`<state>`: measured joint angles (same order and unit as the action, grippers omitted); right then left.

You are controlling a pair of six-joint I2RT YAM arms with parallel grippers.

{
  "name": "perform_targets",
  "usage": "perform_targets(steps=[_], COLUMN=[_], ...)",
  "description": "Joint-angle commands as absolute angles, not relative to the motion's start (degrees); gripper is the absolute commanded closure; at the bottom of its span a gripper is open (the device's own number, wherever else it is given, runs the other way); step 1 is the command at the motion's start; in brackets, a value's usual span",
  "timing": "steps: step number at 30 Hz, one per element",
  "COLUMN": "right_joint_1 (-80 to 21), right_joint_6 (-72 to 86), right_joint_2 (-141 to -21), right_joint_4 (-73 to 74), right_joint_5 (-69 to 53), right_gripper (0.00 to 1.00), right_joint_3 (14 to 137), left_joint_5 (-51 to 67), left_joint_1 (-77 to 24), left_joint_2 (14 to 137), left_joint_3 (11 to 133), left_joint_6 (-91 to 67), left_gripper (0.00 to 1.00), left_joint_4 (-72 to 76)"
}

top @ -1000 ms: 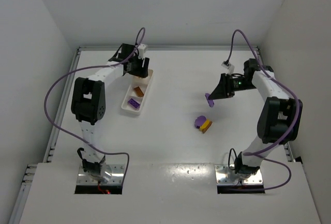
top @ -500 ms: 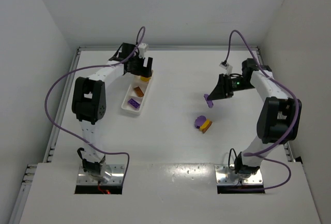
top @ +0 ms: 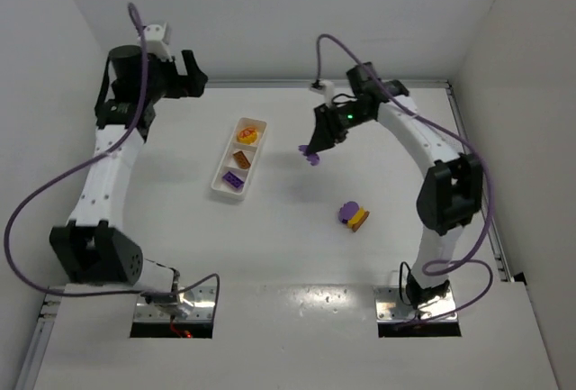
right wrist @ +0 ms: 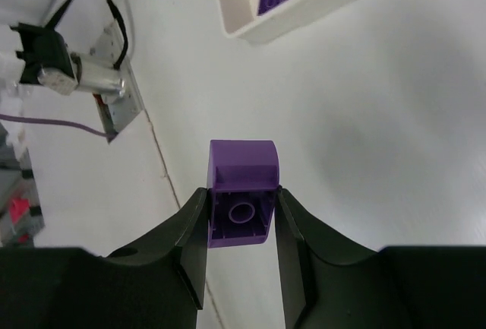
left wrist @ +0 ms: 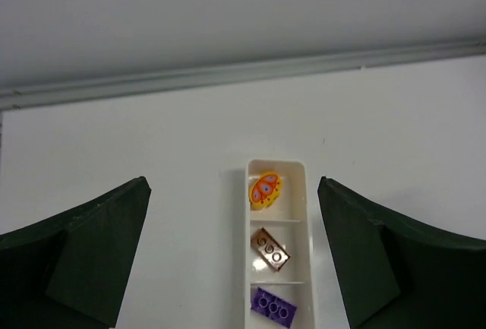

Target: Sort the legos into containers by color

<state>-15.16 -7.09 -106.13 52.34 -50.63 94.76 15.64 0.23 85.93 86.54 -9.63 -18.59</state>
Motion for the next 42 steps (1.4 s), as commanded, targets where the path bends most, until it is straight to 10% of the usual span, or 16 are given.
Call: perform_targets(steps=[1,18,42], right_joint_1=[-25.19,-41.39,-45.62], right_joint_6=[-4.31,10.54,7.91], right_joint_2=[-113.09,-131.75,-137.29], right_joint_4=[50.45,25.32,26.81], right_joint_5=[-46.59,-29.98,-24.87], right_gripper=[1.0,1.0,0.91], right_joint_3=[103.85,114.88,121.11], left_joint_5=[16.17,39.02,42.89], left_joint_1=[2.1,22.4,23.99], left_joint_2=[77.8,64.42,64.95], left_joint_3=[83.15,66.37,63.72], left_joint_6=[-11.59,-13.01,-13.01], left_gripper=[0.0,0.0,0.0], left_joint_4=[-20.57,-24.97,-23.29])
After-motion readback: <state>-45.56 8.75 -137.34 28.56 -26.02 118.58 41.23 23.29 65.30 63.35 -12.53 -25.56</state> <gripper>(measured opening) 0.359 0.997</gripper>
